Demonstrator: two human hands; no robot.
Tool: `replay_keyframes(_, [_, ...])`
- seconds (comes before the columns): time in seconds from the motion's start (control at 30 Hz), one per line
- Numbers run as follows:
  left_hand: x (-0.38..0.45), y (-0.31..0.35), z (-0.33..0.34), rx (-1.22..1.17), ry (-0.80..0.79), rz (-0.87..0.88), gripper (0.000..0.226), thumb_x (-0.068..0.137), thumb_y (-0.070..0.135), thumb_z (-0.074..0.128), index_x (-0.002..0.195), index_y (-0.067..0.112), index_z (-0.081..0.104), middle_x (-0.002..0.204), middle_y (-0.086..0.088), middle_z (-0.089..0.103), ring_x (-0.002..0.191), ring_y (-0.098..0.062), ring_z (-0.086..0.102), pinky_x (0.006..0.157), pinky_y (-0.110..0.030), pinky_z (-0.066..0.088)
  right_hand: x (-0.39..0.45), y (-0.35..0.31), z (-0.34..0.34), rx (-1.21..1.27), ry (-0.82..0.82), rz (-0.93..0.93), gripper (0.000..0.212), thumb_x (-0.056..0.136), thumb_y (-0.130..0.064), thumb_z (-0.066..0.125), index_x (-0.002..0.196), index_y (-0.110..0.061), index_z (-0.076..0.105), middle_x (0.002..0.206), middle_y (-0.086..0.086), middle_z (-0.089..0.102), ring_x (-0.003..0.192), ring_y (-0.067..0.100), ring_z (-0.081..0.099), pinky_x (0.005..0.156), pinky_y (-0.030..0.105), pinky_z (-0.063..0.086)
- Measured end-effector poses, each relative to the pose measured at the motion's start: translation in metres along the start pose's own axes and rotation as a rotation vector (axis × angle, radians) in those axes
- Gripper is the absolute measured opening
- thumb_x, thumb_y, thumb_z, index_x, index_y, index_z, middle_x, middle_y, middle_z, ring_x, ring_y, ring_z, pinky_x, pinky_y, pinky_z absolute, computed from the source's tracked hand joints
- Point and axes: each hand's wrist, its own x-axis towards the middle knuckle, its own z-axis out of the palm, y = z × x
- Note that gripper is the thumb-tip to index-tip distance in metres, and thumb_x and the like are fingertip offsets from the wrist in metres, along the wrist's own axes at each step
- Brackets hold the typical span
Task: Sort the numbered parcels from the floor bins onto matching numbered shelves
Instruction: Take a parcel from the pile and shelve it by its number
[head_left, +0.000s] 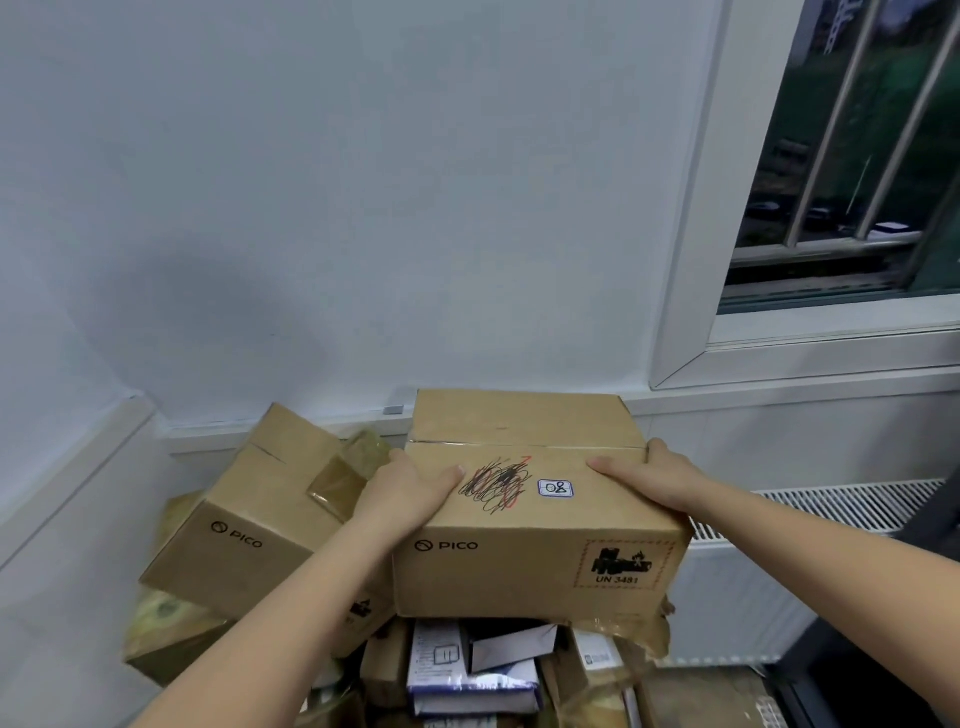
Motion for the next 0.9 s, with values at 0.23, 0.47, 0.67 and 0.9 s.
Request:
replay_keyframes(0.23, [-0.018,0.006,-0.032,-0.100,0.081,0.066,0.077,0.081,0.067,0.057,0.131,0.009,0.045,0.123,-0.005,0.059,0.119,-0.029,0.054,0.085,-0.031,0.046,-0.033,-0.023,-0.017,0.038,0.109,-0.096,0.096,0.070,-0.075,0.064,0.138,-0.013,0.037,0.134,0.006,0.053,0.119,0.028,0.054,0.100,0.039,0.044])
replay_keyframes(0.47, [-0.033,0.004,-0.051,-0.101,0.164,0.098,0.069,0.085,0.061,0.056,0.121,0.006,0.037,0.117,-0.011,0.058,0.110,-0.030,0.056,0.081,-0.035,0.048,-0.052,-0.039,-0.018,0.058,0.169,-0.178,0.096,0.072,-0.072,0.064,0.140,-0.012,0.033,0.136,0.007,0.053,0.122,0.030,0.052,0.101,0.042,0.043])
replay_keyframes(0.67, [-0.046,-0.007,-0.063,-0.150,0.277,0.127,0.064,0.084,0.062,0.057,0.115,0.009,0.039,0.109,-0.010,0.058,0.097,-0.027,0.058,0.075,-0.036,0.049,-0.062,-0.053,-0.018,0.011,0.248,-0.279,0.089,0.072,-0.076,0.060,0.132,-0.014,0.037,0.128,0.005,0.058,0.116,0.030,0.055,0.093,0.041,0.046])
replay_keyframes(0.9, [-0.070,-0.013,-0.081,-0.159,0.462,0.108,0.067,0.084,0.062,0.057,0.120,0.008,0.039,0.114,-0.011,0.059,0.099,-0.029,0.057,0.069,-0.033,0.042,-0.071,-0.084,-0.020,0.030,0.268,-0.436,0.085,0.073,-0.076,0.060,0.130,-0.018,0.035,0.119,0.003,0.060,0.109,0.030,0.058,0.086,0.040,0.046])
